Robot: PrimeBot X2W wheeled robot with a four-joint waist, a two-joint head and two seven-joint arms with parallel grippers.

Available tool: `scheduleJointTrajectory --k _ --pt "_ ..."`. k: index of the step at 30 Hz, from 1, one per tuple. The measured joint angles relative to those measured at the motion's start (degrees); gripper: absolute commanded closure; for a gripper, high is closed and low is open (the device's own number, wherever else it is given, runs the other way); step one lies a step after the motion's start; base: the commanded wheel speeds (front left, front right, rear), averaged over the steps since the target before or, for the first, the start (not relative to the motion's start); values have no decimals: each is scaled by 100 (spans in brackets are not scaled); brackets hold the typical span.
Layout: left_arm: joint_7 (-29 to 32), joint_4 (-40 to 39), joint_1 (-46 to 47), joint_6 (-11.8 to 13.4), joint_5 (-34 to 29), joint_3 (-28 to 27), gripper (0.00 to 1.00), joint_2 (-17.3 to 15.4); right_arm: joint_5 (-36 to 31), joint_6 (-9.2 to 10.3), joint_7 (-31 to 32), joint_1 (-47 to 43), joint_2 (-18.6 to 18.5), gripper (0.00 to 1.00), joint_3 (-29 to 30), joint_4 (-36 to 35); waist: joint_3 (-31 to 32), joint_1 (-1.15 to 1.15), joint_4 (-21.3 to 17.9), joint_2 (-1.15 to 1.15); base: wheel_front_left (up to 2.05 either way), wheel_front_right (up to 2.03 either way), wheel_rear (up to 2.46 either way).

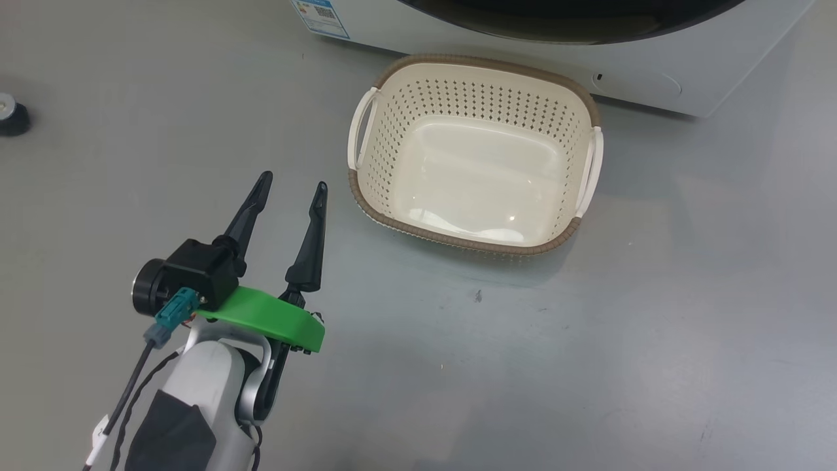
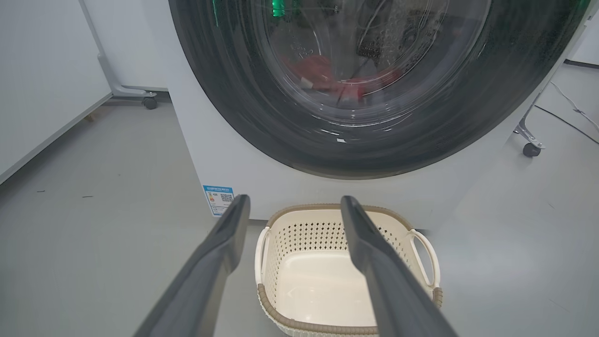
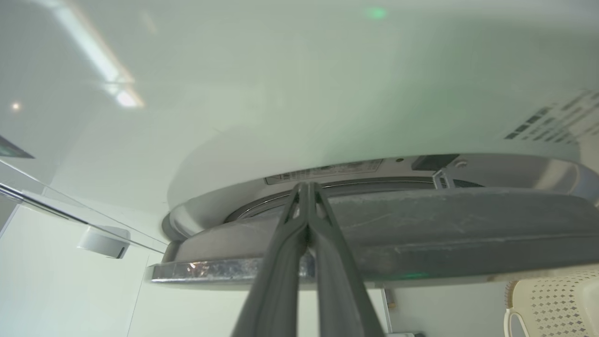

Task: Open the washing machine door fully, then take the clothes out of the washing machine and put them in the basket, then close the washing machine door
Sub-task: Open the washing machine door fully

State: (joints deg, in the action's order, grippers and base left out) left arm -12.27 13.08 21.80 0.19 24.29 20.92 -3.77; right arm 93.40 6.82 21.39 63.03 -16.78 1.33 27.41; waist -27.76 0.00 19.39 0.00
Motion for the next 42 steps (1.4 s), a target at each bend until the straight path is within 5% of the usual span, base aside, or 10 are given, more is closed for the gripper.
scheduleJointTrajectory --k 34,42 --pt "-149 433 114 -34 90 46 0 101 92 40 1123 474 -235 100 -405 964 39 0 44 0 0 0 0" --pt "-152 565 113 -49 89 25 0 98 194 -109 1373 252 -153 100 -445 1046 195 0 -41 0 0 0 0"
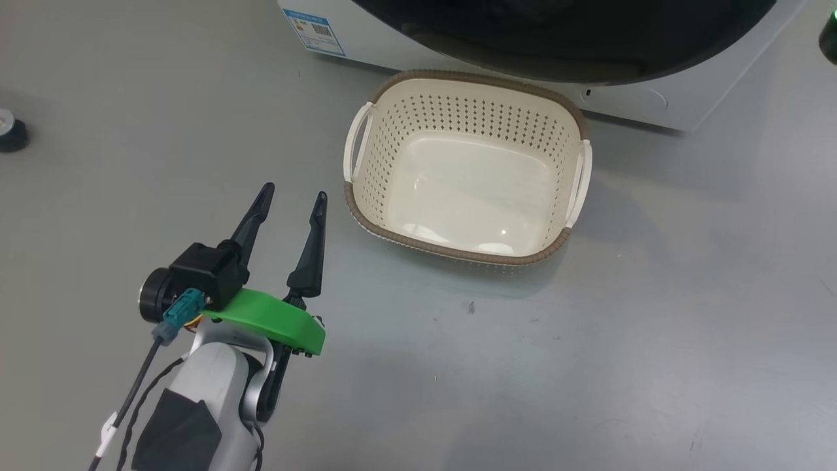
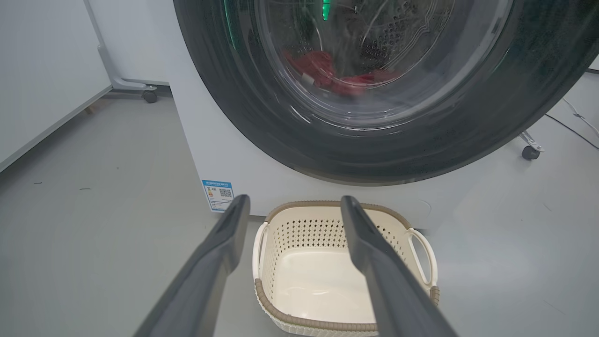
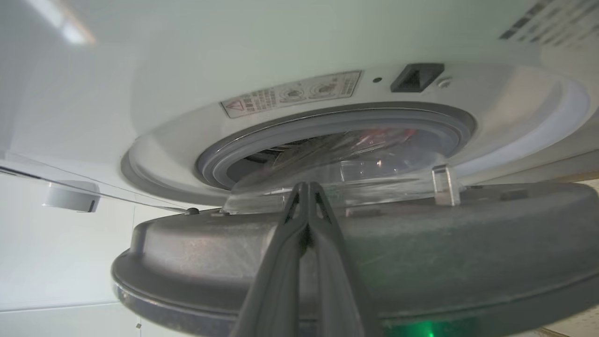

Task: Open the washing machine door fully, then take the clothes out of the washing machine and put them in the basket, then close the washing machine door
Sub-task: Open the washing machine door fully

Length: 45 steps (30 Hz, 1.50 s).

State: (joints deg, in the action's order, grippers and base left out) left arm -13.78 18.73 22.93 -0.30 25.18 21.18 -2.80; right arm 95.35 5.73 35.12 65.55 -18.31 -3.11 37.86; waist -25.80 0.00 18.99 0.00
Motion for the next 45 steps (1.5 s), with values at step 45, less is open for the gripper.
scheduleJointTrajectory --k 45 --pt "-42 337 -471 7 0 -121 0 -187 380 -887 1213 -2156 1087 100 -758 -47 1232 0 -260 0 0 0 0"
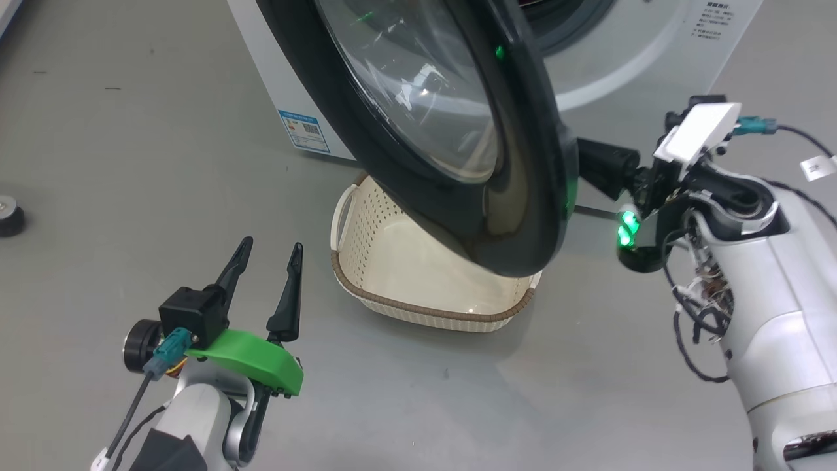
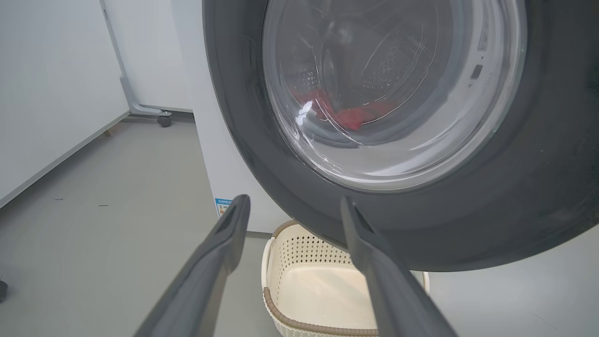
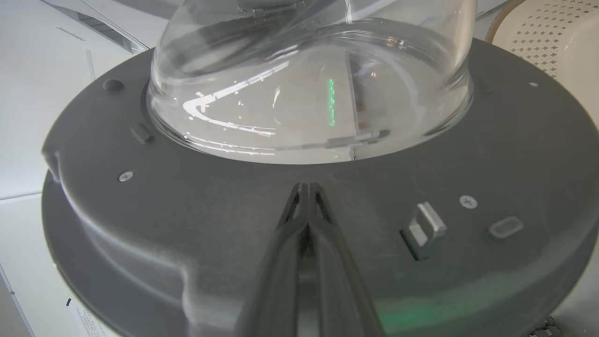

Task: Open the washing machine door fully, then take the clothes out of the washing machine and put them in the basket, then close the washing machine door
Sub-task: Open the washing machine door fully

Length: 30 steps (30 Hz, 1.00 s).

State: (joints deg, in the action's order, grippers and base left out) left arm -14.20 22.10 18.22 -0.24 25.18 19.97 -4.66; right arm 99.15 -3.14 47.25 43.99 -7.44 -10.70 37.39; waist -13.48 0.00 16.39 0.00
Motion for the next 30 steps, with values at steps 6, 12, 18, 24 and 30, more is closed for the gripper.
scheduleJointTrajectory --k 6,12,18,24,30 --pt "0 12 -96 49 0 -10 0 -1 0 -92 69 -290 171 100 -171 -47 163 0 32 0 0 0 0" --pt "1 48 -182 54 2 -9 0 -3 20 -135 144 -543 243 100 -315 -134 320 0 112 0 0 0 0" --pt "7 66 -259 74 3 1 0 -11 78 -152 193 -739 318 100 -509 -254 452 0 240 0 0 0 0" --pt "52 64 -316 100 4 29 0 -13 235 -183 192 -945 368 100 -658 -365 551 0 401 0 0 0 0" --pt "104 60 -370 102 4 62 0 -12 344 -186 177 -1116 367 100 -814 -443 629 0 590 0 0 0 0"
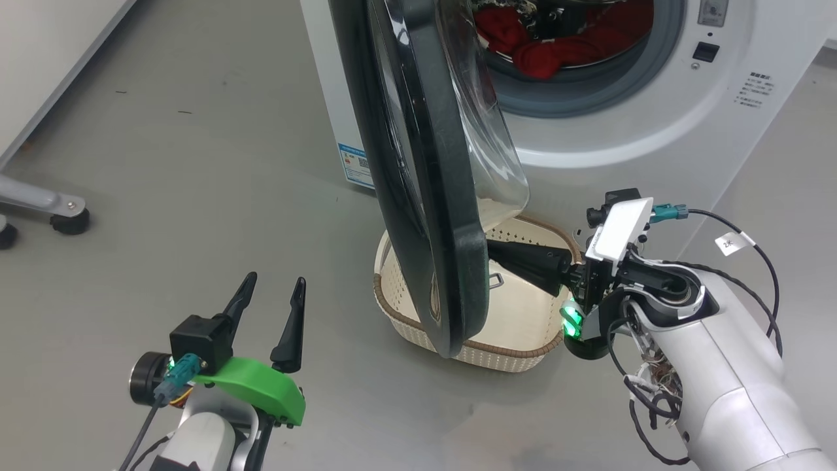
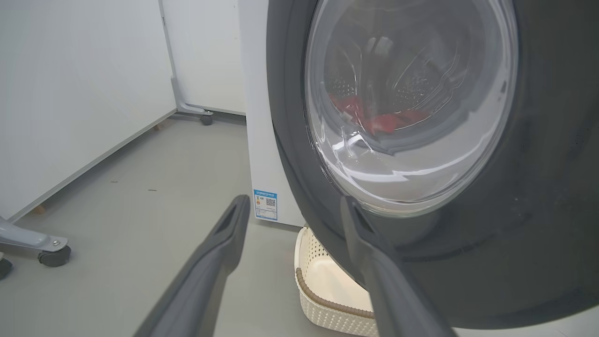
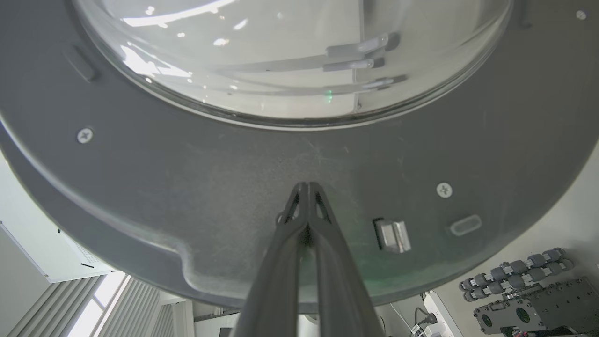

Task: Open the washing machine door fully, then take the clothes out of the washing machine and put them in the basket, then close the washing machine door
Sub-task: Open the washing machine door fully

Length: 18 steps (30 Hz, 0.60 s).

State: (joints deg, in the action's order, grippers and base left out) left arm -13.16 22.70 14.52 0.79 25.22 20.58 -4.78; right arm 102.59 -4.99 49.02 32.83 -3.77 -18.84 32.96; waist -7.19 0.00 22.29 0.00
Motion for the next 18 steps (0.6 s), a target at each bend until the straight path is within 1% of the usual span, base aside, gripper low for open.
scheduleJointTrajectory --k 3,5,8,18 --pt "1 0 -31 0 0 9 0 0 91 -16 -51 -90 -2 100 -131 -44 47 0 97 0 0 0 0" --pt "5 0 -66 1 9 15 0 1 358 -21 -107 -182 -8 100 -323 -151 99 0 194 0 0 0 0" --pt "42 -10 -86 1 14 15 0 0 513 -22 -181 -193 -1 100 -544 -286 136 0 288 0 0 0 0" --pt "55 -88 -170 52 48 -15 0 -35 833 -15 -553 -192 -4 100 -1109 -514 169 0 439 0 0 0 0"
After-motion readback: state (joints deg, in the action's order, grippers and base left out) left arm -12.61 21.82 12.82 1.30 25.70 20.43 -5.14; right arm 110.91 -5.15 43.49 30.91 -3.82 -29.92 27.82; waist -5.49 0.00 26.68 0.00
